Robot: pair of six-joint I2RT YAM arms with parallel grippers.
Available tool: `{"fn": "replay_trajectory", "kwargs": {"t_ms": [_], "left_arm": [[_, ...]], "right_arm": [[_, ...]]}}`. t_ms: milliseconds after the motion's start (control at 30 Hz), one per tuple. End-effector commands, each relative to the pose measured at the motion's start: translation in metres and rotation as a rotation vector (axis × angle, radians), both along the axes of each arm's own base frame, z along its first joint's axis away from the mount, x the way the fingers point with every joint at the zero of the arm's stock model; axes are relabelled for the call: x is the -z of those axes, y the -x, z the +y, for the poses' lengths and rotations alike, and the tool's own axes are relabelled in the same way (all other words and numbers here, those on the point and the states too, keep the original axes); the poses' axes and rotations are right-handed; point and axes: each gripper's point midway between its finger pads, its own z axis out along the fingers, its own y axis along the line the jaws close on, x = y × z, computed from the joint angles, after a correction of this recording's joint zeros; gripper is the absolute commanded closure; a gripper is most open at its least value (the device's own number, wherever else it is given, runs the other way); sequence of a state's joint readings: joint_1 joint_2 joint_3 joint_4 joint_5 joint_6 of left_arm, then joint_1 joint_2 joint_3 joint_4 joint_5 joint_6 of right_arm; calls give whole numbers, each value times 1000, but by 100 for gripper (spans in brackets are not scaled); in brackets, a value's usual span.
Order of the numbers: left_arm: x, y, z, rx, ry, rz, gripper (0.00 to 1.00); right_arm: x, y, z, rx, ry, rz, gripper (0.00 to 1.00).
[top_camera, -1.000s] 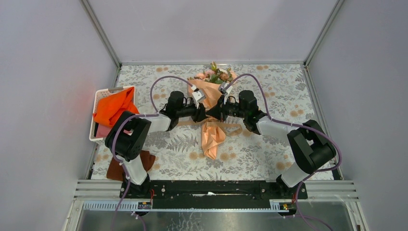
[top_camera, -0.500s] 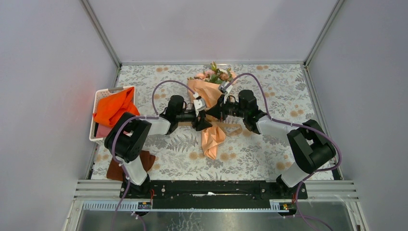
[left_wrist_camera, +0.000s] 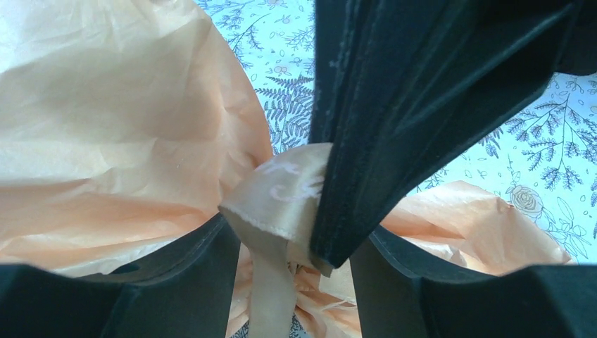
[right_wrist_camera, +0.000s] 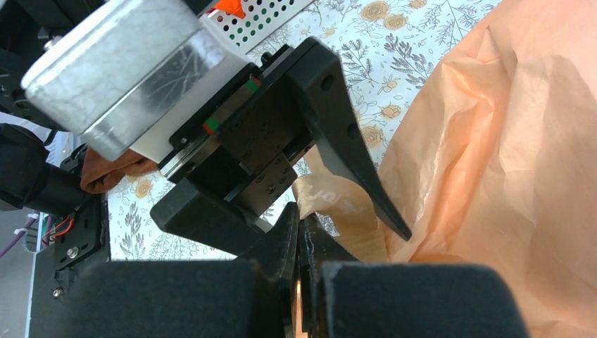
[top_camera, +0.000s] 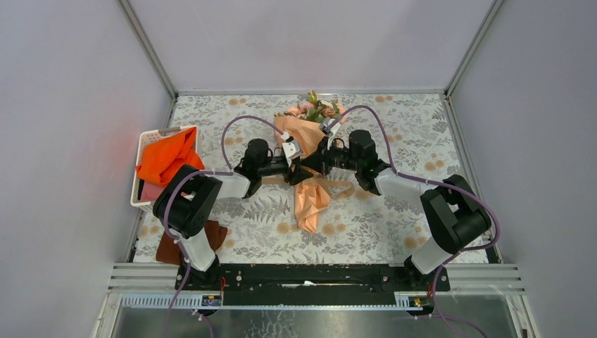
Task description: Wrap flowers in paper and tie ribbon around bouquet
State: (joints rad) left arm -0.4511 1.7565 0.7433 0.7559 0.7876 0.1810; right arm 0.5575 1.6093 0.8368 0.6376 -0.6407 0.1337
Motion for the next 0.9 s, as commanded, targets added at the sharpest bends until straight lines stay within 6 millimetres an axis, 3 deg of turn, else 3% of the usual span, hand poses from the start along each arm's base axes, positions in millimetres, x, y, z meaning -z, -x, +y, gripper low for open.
{"fn": "replay_trajectory", "kwargs": {"t_ms": [0, 133, 267, 367, 467, 533, 633, 700, 867], "left_arm": [[-13, 1, -7, 34, 32, -115, 42], [-13, -5, -7, 9, 32, -131, 76], [-14, -3, -8, 29, 36, -129, 100], [-11, -2, -7, 24, 27, -123, 100], [-6, 3, -4, 28, 13, -109, 100], [-6, 6, -2, 27, 9, -109, 100], [-5, 7, 0, 18, 3, -123, 100], [-5, 8, 2, 12, -1, -133, 100], [-8, 10, 4, 7, -2, -142, 100]], "right_arm": [[-20, -8, 5, 0, -52, -38, 100], [-18, -8, 5, -1, -54, -31, 100], [-17, -8, 3, 2, -54, -25, 100], [-16, -12, -1, 31, -41, -15, 97], [-11, -26, -22, 124, 32, 24, 62], [-10, -39, -50, 222, 81, 83, 49], [14, -56, -105, 428, 183, 249, 44], [41, -50, -133, 529, 323, 343, 44], [88, -8, -157, 567, 519, 593, 39]]}}
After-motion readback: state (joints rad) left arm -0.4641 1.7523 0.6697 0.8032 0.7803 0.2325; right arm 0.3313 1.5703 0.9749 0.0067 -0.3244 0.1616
